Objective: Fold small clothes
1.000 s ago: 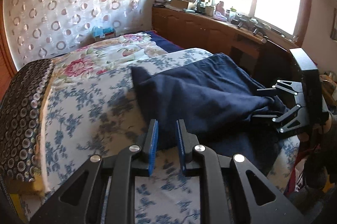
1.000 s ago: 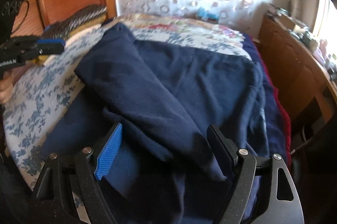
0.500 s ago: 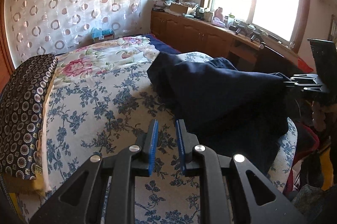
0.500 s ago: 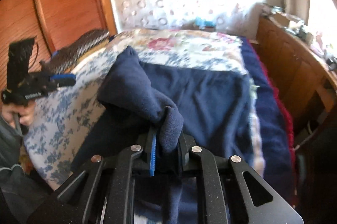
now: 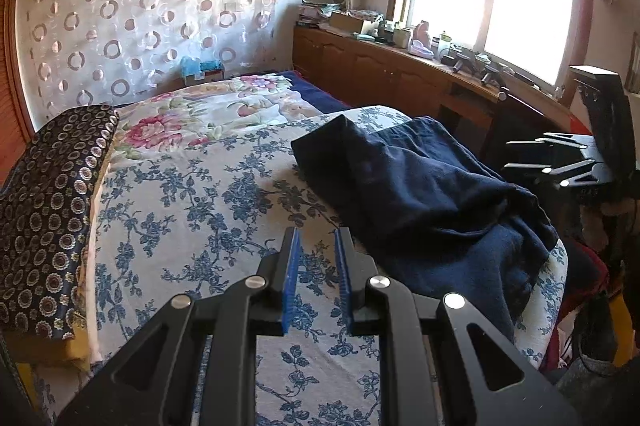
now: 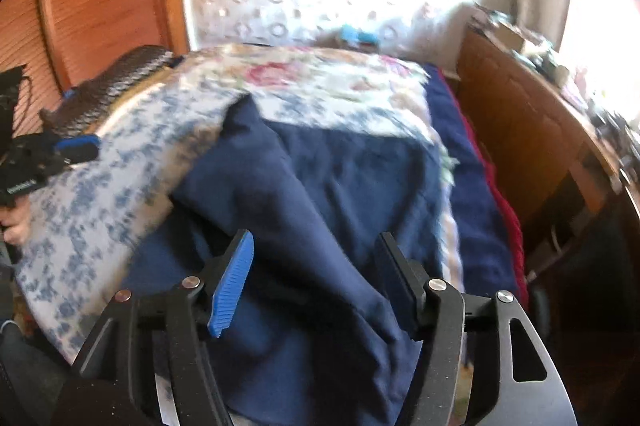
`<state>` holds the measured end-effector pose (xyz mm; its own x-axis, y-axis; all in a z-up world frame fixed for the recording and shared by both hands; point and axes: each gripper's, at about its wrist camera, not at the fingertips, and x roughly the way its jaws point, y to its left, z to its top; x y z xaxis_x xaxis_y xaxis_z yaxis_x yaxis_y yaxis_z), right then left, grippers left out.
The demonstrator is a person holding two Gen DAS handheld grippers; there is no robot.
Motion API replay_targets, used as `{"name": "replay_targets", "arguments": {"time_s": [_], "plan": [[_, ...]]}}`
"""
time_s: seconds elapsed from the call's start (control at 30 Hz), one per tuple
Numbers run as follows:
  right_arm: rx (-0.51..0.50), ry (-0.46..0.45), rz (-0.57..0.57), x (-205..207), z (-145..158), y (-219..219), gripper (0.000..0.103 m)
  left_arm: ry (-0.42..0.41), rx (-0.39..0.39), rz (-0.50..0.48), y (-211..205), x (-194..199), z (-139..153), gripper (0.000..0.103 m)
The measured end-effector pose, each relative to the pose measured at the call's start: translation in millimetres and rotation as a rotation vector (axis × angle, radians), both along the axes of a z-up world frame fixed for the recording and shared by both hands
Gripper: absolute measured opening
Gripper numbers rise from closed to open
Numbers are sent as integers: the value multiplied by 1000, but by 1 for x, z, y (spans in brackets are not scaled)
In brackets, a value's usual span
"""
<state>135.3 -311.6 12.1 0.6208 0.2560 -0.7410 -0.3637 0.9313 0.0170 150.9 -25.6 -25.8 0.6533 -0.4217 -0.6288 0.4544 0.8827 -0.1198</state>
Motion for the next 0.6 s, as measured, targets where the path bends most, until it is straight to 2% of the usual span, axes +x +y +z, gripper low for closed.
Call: {"name": "replay_targets", "arguments": {"time_s": [0.13,0.3,0.43,0.6], "plan": [[22,11,106,13,-8,44,65,-11,-1,14,3,-3,5,16],[16,47,209,31,-32,93,71,-21,3,24,7,-5,8,16],[-5,92,238,44,-50,114,71,-22,5,32,10,-5,7,16],[-39,130,213,56,-67,120,72,-23,9,39,10,-3,6,16]]}}
